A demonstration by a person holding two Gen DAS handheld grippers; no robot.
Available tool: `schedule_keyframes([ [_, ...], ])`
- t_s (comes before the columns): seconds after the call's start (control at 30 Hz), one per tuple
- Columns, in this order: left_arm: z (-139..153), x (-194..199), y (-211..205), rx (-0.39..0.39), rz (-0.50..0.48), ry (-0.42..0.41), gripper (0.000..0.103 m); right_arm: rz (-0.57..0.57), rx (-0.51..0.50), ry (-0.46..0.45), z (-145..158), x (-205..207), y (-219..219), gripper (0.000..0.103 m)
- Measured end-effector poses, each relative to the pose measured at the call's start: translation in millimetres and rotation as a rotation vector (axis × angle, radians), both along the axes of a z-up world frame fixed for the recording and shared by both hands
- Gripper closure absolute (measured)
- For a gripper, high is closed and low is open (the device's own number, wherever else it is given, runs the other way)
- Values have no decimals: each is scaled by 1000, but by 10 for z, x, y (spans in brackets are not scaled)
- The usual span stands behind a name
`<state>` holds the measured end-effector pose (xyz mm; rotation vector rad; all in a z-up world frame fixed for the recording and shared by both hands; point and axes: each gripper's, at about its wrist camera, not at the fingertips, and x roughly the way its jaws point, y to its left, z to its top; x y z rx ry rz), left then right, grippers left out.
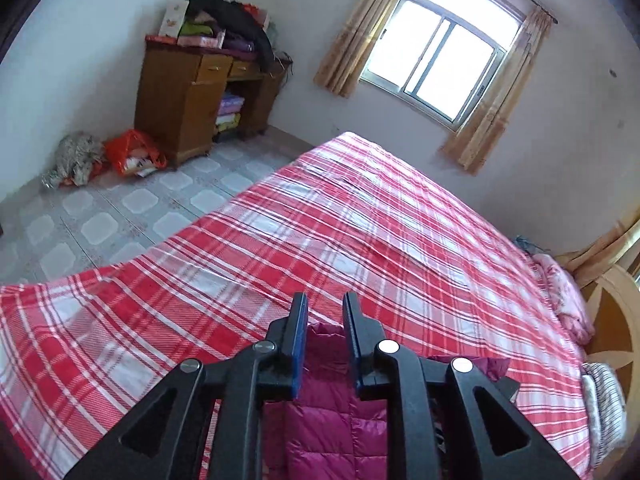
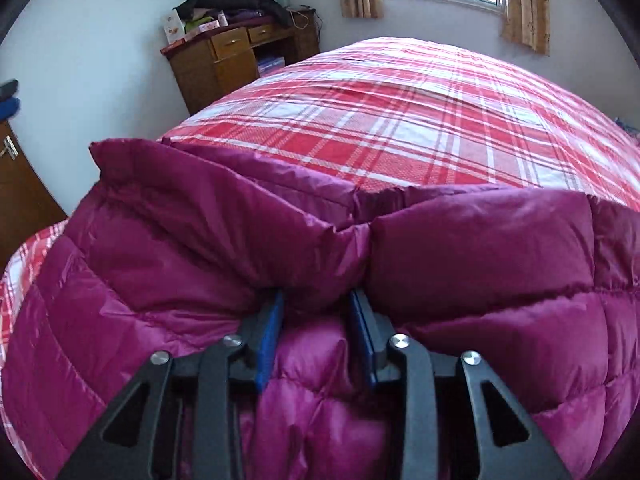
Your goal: Fold large clothes
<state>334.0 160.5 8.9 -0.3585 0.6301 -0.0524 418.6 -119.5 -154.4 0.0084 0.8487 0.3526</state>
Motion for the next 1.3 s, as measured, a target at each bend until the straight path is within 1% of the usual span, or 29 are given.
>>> schedule_keyframes([
  [0.03, -33, -48, -125, 35, -8, 9, 83, -2, -23, -5, -3, -15, 39, 65],
  [0.1, -184, -122, -482, 93, -66, 42, 83, -5, -42, -5, 3, -3, 68, 65],
  [0.17, -345, -140, -771, 133, -89, 69, 83, -3, -8, 11, 68, -22, 3, 66],
  [0.2, -432, -136, -911, 149, -106, 80, 83, -13, 32, 5, 156, -58, -83, 66],
  [0.23, -526, -120, -1049, 171, -132, 90, 83, -35, 80, -33, 298, -134, -214, 66],
  [0.3, -650, -61, -1252, 227, -144, 109, 83, -82, 128, -107, 563, -285, -495, 66],
  [0.33, -704, -19, -1344, 259, -138, 110, 83, -108, 126, -135, 667, -333, -650, 66],
  [0.4, -792, 73, -1471, 300, -124, 96, 83, -179, 50, -158, 756, -356, -942, 66],
  [0.47, -922, 217, -1553, 336, -97, 110, 83, -242, -43, -155, 693, -295, -1181, 66],
  [0.5, -995, 296, -1594, 347, -99, 126, 83, -265, -76, -137, 604, -241, -1302, 66],
  [0.57, -1164, 424, -1660, 382, -99, 155, 83, -288, -93, -77, 386, -117, -1473, 66],
  [0.63, -1340, 480, -1697, 431, -75, 177, 83, -319, -76, -32, 165, -42, -1608, 66],
  [0.7, -1451, 497, -1691, 420, -77, 180, 83, -337, -19, -25, 54, -63, -1735, 66],
  [0.77, -1498, 526, -1690, 411, -70, 168, 82, -347, -3, -36, 34, -88, -1776, 65],
  [0.87, -1551, 553, -1752, 436, -61, 165, 81, -363, -17, -40, 35, -109, -1780, 66],
  [0.97, -1598, 605, -1807, 468, -48, 172, 81, -402, 14, -39, 1, -149, -1865, 65],
  [1.03, -1615, 634, -1835, 487, -41, 176, 81, -448, 15, -34, -14, -152, -1926, 65],
  [1.07, -1621, 637, -1840, 493, -38, 175, 81, -449, 19, -34, -18, -147, -1939, 66],
  [1.13, -1624, 627, -1840, 498, -34, 173, 81, -451, -7, -36, -8, -143, -1906, 65],
  [1.2, -1626, 625, -1844, 503, -32, 175, 81, -451, -59, -37, 13, -131, -1838, 65],
  [1.23, -1626, 622, -1845, 507, -31, 176, 81, -449, -86, -41, 49, -140, -1803, 67],
  [1.27, -1624, 618, -1846, 509, -31, 177, 81, -455, -117, -67, 129, -196, -1760, 77],
  [1.3, -1621, 612, -1847, 510, -32, 177, 81, -457, -114, -114, 235, -306, -1721, 78],
])
